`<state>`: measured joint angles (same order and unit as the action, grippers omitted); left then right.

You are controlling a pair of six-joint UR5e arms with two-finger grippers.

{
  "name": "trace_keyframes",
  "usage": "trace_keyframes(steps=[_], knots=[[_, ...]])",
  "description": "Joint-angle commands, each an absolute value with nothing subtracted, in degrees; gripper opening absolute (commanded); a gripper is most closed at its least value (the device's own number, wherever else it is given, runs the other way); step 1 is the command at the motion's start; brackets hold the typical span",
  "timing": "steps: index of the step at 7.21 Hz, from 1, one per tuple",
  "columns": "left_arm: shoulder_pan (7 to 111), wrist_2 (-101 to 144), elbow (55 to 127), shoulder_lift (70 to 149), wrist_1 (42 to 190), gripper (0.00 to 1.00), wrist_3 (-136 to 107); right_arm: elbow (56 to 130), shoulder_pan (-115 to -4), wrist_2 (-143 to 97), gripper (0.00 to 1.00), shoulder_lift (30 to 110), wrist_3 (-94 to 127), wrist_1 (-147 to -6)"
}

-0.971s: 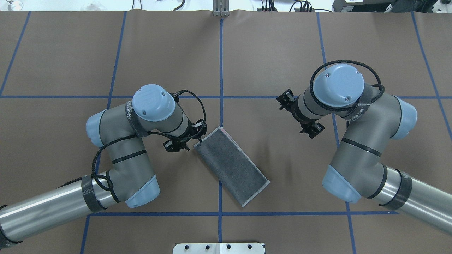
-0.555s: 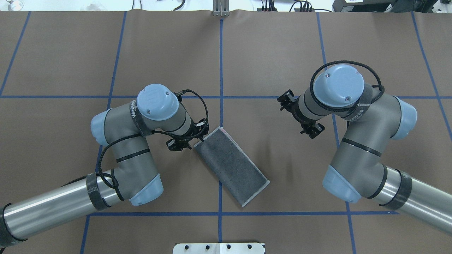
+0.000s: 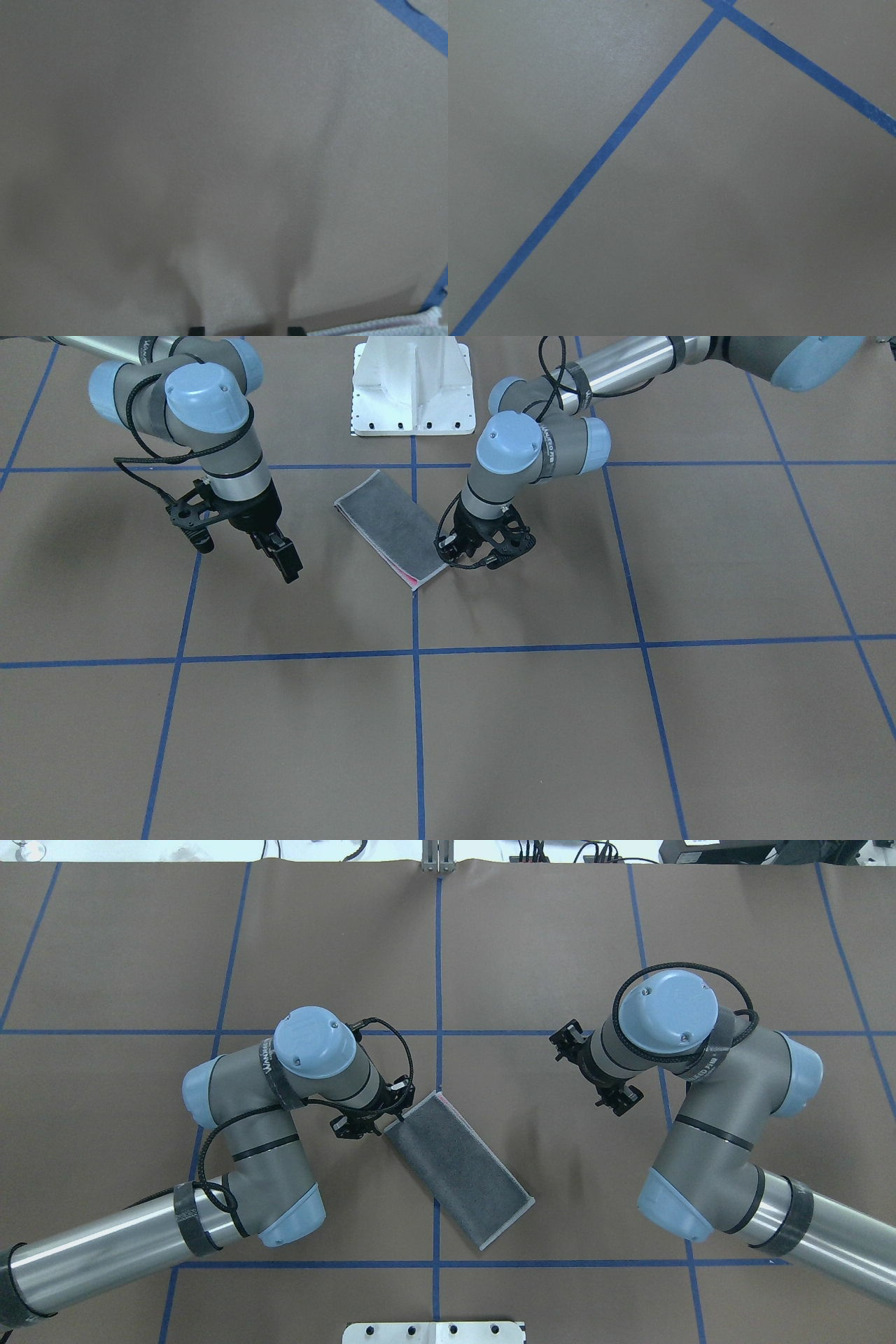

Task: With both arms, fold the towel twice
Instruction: 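Hold the left gripper at the towel end while the right arm waits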

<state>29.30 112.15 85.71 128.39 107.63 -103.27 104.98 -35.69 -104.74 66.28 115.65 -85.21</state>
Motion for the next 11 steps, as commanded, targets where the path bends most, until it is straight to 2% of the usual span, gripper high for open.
trace_keyframes(steps=[1,5,8,11], knots=[[29.27,112.24,86.22,128.76,107.4,0.48,-103.18,104.85,-35.68,-104.77,1.0,66.27,115.66,-85.17],[29.18,112.32,86.31,128.58,107.31,0.48,-103.27,103.36,-35.51,-104.68,1.0,65.83,115.66,-85.08],[29.0,112.32,86.05,128.24,107.31,0.4,-103.27,103.36,-35.25,-104.68,1.0,65.74,115.93,-85.08],[29.0,112.32,86.22,128.14,107.23,0.42,-103.36,103.45,-35.16,-104.68,1.0,65.57,116.1,-85.08]])
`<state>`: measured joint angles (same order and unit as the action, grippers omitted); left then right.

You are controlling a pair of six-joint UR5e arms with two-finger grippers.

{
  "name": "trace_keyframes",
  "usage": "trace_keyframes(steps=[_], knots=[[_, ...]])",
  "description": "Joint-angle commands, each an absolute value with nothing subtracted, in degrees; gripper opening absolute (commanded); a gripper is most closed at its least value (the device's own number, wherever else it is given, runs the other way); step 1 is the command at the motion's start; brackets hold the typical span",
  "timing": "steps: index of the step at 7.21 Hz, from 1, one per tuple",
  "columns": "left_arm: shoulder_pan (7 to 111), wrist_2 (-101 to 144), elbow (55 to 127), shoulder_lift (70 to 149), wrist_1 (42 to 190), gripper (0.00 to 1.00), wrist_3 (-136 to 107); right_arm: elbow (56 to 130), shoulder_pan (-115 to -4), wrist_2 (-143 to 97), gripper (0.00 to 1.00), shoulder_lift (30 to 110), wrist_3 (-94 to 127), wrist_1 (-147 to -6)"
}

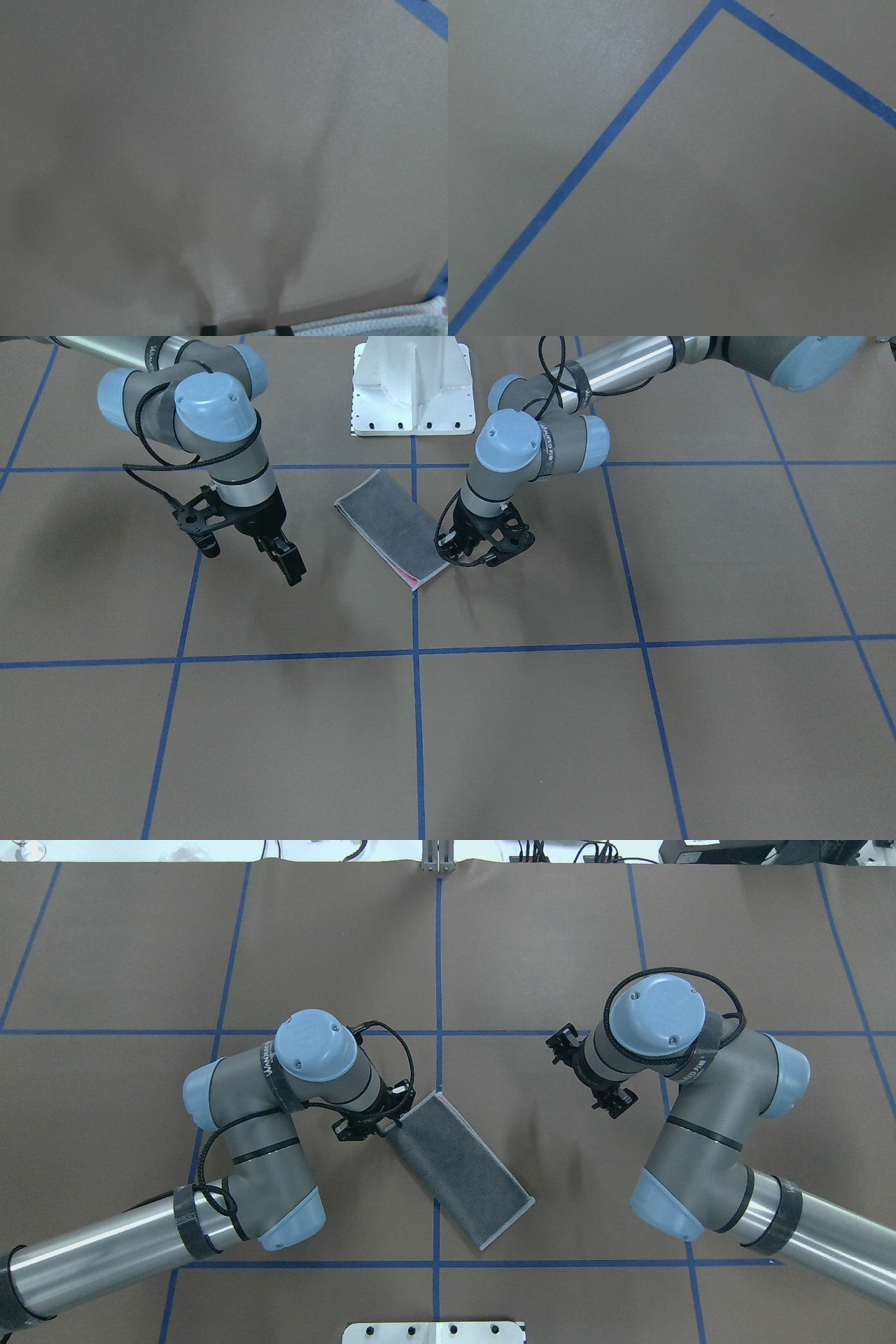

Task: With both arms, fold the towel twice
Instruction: 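Hold the left gripper at the towel end while the right arm waits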

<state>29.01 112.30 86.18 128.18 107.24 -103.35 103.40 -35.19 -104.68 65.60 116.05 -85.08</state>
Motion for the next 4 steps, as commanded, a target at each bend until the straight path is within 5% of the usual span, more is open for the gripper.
trace_keyframes(steps=[1,4], knots=[[29.0,112.32,86.31,128.06,107.23,0.42,-103.36,103.45,-35.07,-104.68,1.0,65.57,116.19,-85.08],[28.83,112.15,86.4,128.23,107.23,0.42,-104.15,103.45,-35.07,-104.68,1.0,65.48,116.37,-85.08]])
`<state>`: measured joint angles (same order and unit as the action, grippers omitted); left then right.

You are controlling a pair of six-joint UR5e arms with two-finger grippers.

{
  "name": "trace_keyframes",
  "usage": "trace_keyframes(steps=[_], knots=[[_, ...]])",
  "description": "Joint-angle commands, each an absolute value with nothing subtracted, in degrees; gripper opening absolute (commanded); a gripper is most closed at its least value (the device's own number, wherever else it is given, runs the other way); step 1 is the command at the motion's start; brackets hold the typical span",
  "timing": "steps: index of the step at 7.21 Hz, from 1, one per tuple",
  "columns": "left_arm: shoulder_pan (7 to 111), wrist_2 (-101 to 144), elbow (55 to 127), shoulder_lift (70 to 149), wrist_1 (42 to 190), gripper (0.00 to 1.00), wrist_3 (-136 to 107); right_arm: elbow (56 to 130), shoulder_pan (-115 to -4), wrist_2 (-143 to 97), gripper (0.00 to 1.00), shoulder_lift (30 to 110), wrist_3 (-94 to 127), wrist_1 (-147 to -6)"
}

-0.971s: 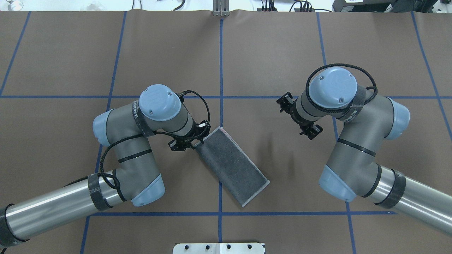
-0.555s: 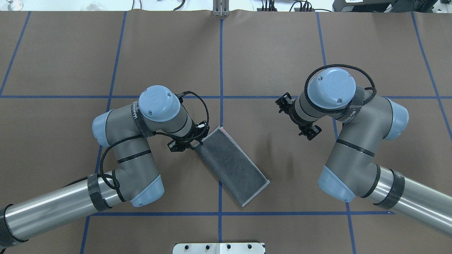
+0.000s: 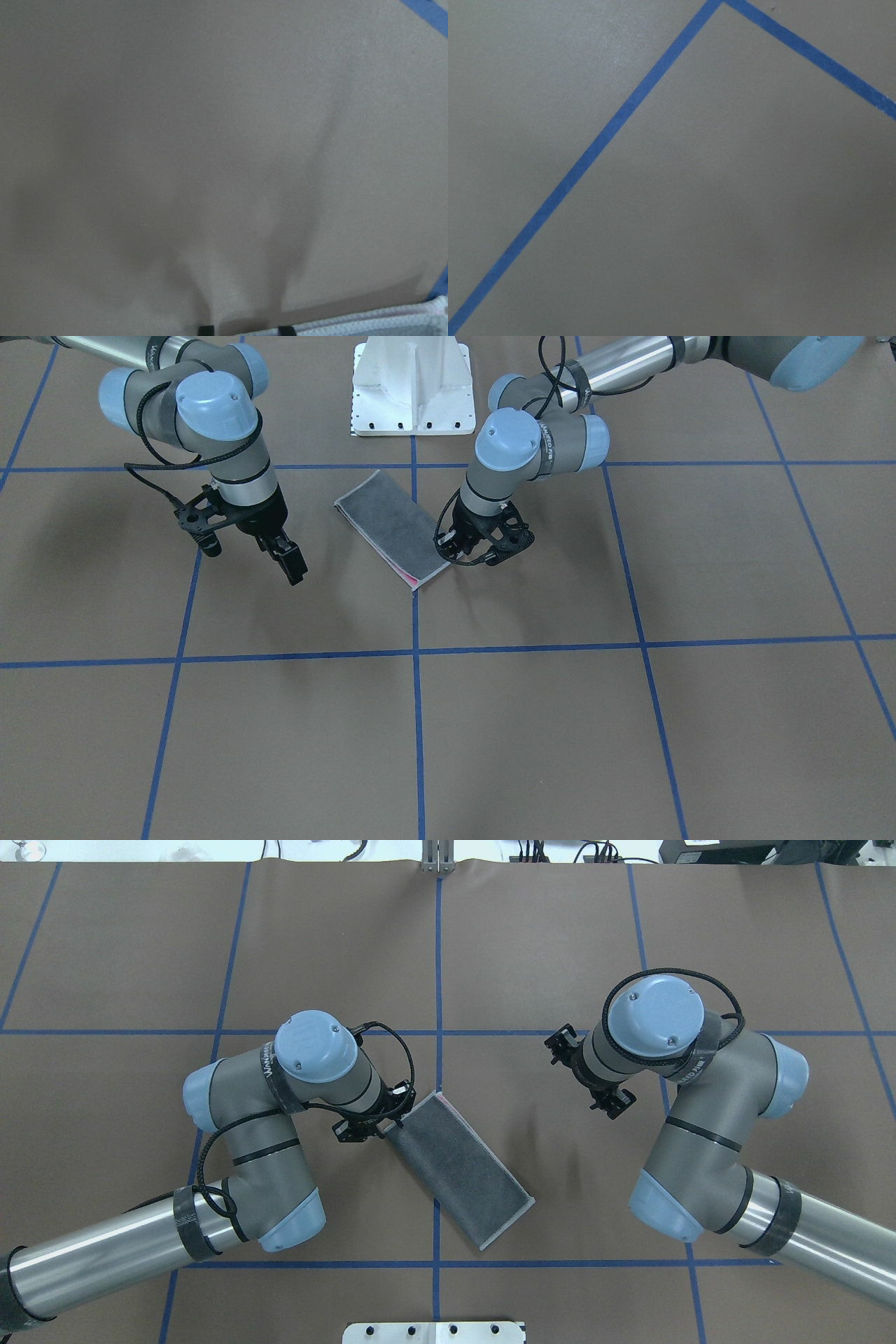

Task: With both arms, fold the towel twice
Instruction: 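Hold the left gripper at the towel end while the right arm waits, then push the towel strip with the left gripper, straightening it lengthwise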

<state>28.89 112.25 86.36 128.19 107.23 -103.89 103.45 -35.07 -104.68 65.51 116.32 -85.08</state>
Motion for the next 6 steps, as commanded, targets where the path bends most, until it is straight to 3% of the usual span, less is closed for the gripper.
trace_keyframes(steps=[1,4,5,6], knots=[[28.65,112.15,86.4,128.23,107.23,0.41,-104.15,103.45,-34.89,-104.68,1.0,65.48,116.37,-85.08],[28.39,112.15,86.4,128.14,107.14,0.41,-104.15,103.36,-34.72,-104.59,1.0,65.57,116.37,-85.08],[28.3,112.24,86.4,128.14,107.05,0.32,-104.24,103.36,-34.72,-104.59,1.0,65.57,116.37,-85.08],[28.3,112.24,86.4,128.06,107.14,0.08,-104.15,103.36,-34.72,-104.59,1.0,65.57,116.37,-85.08]])
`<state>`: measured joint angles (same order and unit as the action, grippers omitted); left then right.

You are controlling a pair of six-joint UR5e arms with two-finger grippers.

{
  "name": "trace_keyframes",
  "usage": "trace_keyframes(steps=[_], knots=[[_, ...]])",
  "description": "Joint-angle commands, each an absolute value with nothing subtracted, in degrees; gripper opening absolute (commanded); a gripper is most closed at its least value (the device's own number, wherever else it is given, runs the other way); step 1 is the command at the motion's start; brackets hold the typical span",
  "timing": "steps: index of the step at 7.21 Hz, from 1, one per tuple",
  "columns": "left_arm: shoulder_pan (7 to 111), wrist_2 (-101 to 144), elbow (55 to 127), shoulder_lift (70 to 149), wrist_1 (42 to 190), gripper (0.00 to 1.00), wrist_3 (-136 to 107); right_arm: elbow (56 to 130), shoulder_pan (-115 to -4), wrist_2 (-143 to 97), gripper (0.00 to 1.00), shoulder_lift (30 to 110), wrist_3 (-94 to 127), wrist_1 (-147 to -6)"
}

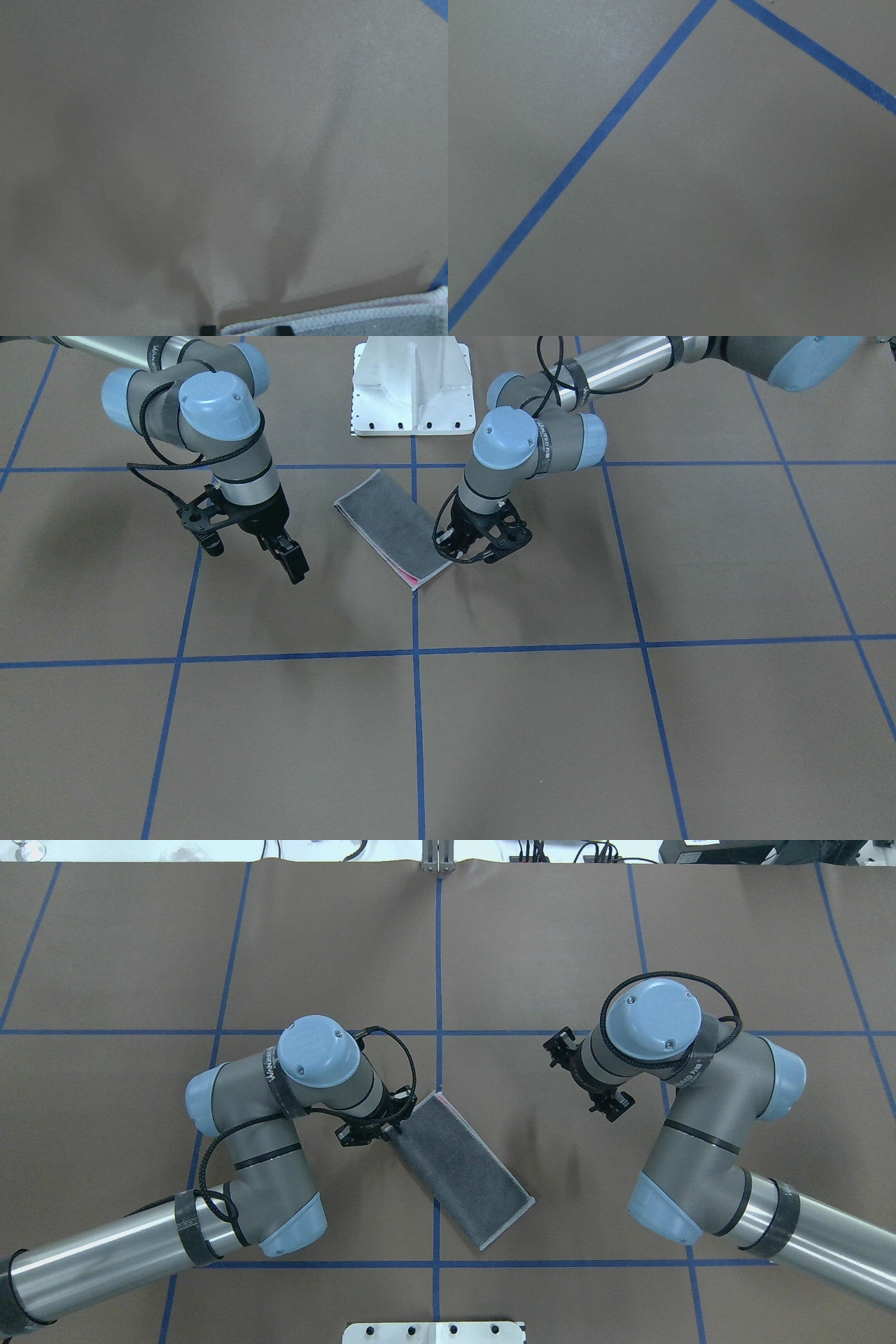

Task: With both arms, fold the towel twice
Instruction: 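Push the towel strip with the left gripper, straightening it lengthwise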

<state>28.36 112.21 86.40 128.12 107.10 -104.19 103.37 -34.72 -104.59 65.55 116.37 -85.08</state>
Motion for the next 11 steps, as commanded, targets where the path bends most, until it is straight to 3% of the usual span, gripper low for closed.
trace_keyframes(steps=[1,6,9,11], knots=[[28.3,112.32,86.48,128.06,107.14,0.0,-104.15,103.36,-34.63,-104.59,1.0,65.57,116.37,-85.08],[30.75,112.15,84.83,129.29,111.68,0.0,-97.66,102.92,-34.72,-104.68,1.0,65.83,116.19,-84.99],[34.01,112.15,72.04,137.86,119.78,0.0,-97.56,103.18,-34.89,-104.68,1.0,65.92,116.02,-84.99],[35.06,112.06,67.43,140.18,122.86,0.0,-96.25,103.27,-34.89,-104.68,1.0,66.0,115.93,-84.99]])
